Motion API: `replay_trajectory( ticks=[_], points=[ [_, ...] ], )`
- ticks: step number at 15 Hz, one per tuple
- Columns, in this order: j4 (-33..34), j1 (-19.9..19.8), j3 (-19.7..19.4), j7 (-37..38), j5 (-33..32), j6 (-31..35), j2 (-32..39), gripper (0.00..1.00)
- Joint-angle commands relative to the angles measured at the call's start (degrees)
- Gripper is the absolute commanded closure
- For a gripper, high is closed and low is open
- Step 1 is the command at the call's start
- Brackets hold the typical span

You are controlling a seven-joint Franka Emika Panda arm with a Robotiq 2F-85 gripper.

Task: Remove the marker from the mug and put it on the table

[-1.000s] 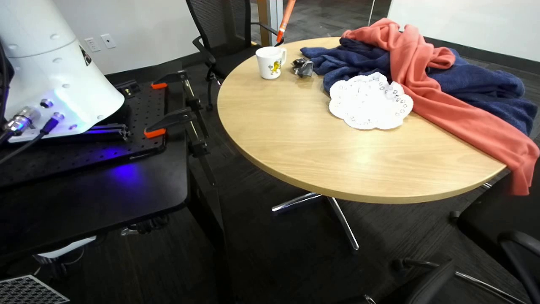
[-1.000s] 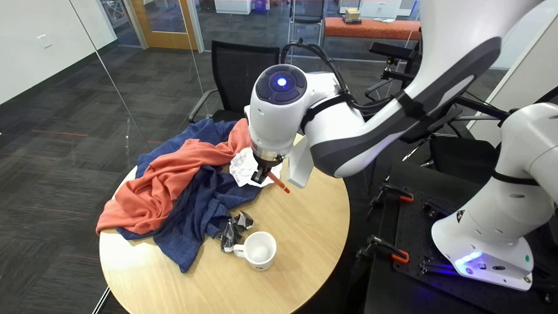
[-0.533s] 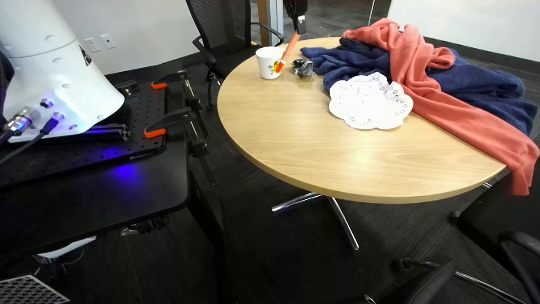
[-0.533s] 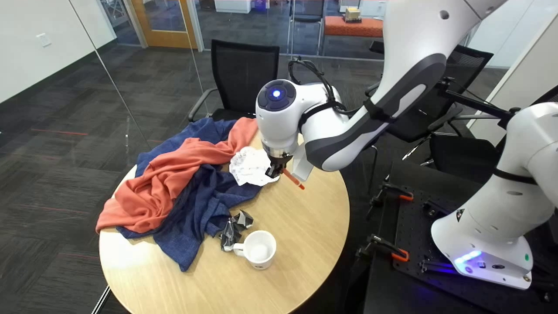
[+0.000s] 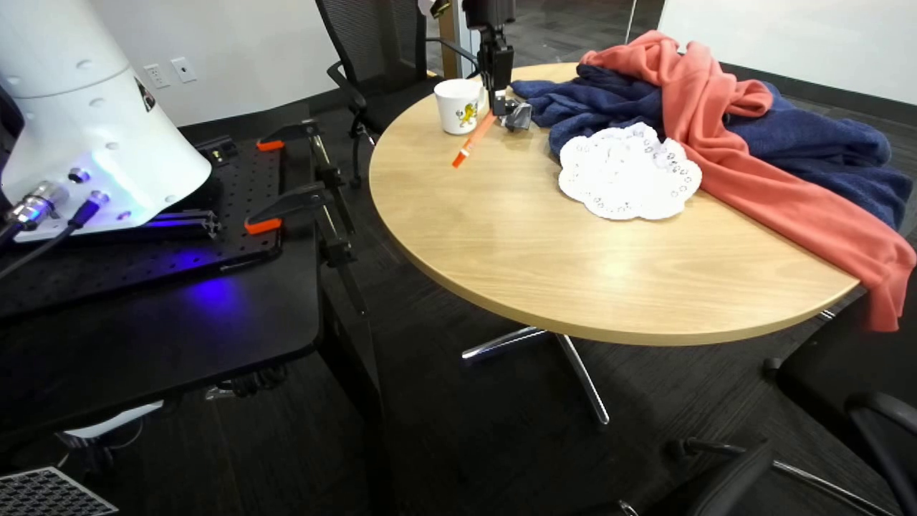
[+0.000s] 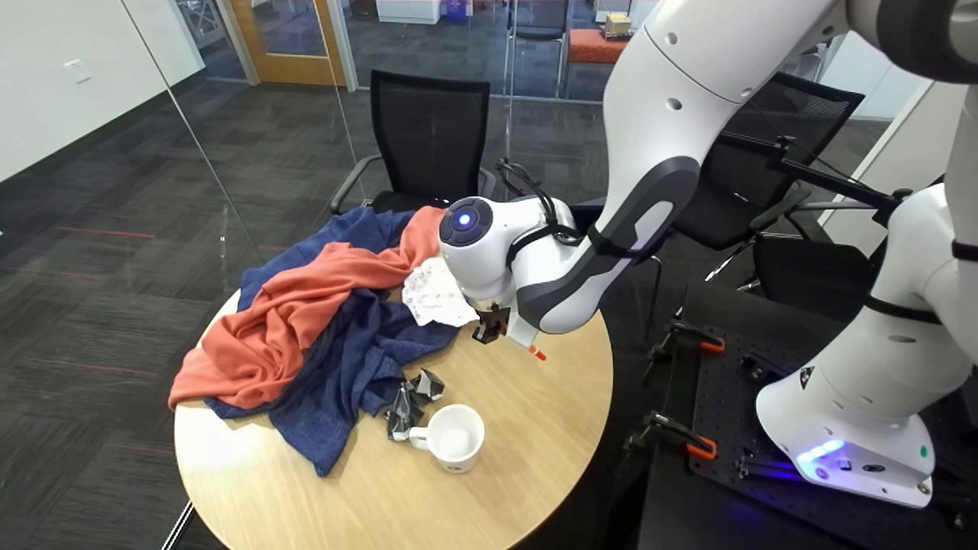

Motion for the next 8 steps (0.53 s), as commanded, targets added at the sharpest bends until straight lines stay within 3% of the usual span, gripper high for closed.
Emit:
replay_trajectory(
  ticks=[1,5,6,8],
  points=[
    [2.88,1.52,-1.01,-0.75,2.65,0.39,3.93,0.95],
    [4.4,2.48,-1.13,-1.23,4.73,0.22,6.24,0.94],
    [4.68,2.88,-1.31,-1.13,5.04,0.05,6.56,0.65],
    [4.99,3.66,-1.74,-0.9,5.19,0.1,6.93,0.49]
  ],
)
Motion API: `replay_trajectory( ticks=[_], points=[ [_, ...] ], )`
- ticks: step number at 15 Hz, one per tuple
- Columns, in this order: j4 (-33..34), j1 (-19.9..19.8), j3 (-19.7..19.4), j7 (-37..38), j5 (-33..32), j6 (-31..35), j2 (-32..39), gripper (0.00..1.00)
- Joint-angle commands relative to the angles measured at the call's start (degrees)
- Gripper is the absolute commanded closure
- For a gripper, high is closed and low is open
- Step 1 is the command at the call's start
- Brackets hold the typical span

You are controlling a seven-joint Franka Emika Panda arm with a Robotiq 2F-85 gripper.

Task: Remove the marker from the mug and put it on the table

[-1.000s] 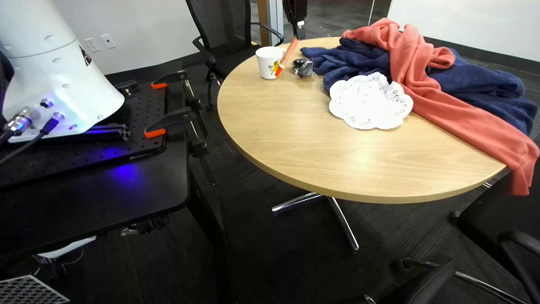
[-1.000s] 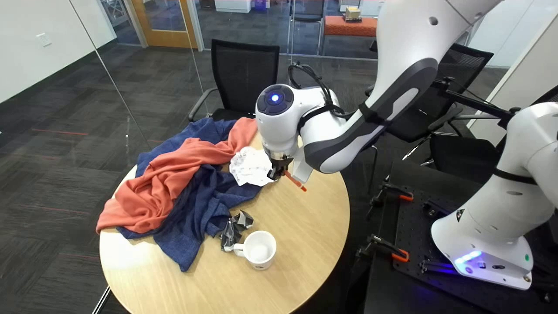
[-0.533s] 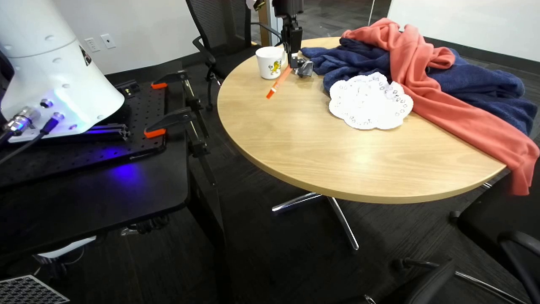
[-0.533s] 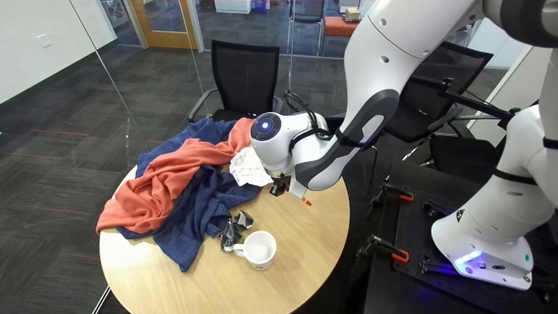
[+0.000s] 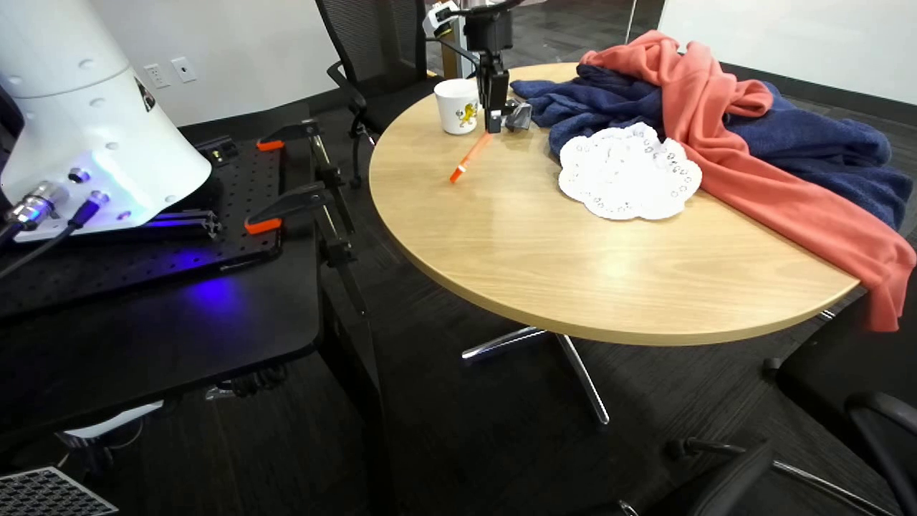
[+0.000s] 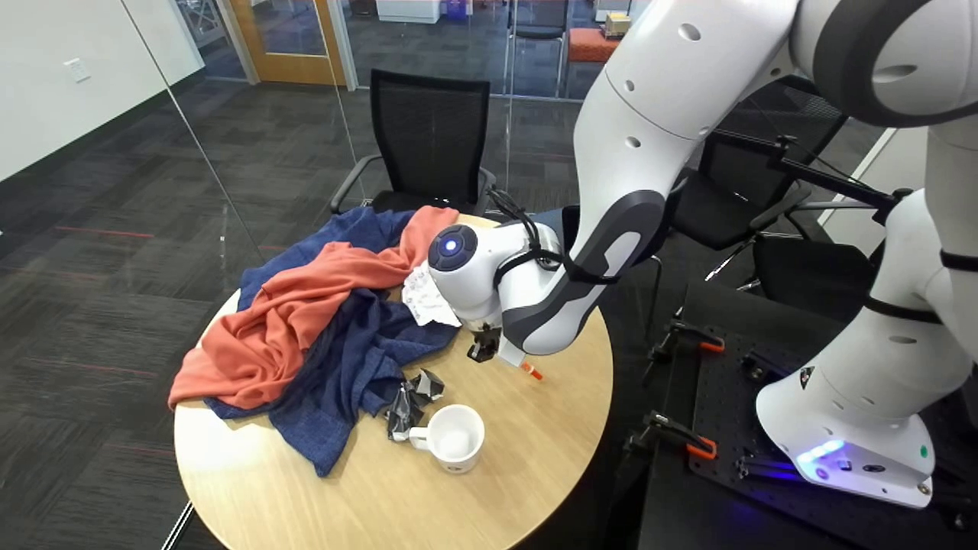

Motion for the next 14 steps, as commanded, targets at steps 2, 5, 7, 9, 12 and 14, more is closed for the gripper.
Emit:
replay_trajectory(
  ticks=[2,5,7,9,12,14],
  points=[
    [1.22,2.15,-1.61,-0.78,1.71,0.34,0.81,0.33],
    [1.16,2.61,-1.95,-0.66,1.78,0.71,0.71,0.11],
    [1.11,2.7,-2.0,-0.63,1.85,0.96,0.66,0.0],
    [1.0,2.65,-1.97,-0.69,1.97,1.24,0.54,0.0],
    [0.75,2.89,-2.06,-0.91,1.86,0.86,0.66,0.0],
    [0.75,2.9,-2.07,-0.92,1.99,1.01,0.66,0.0]
  ],
)
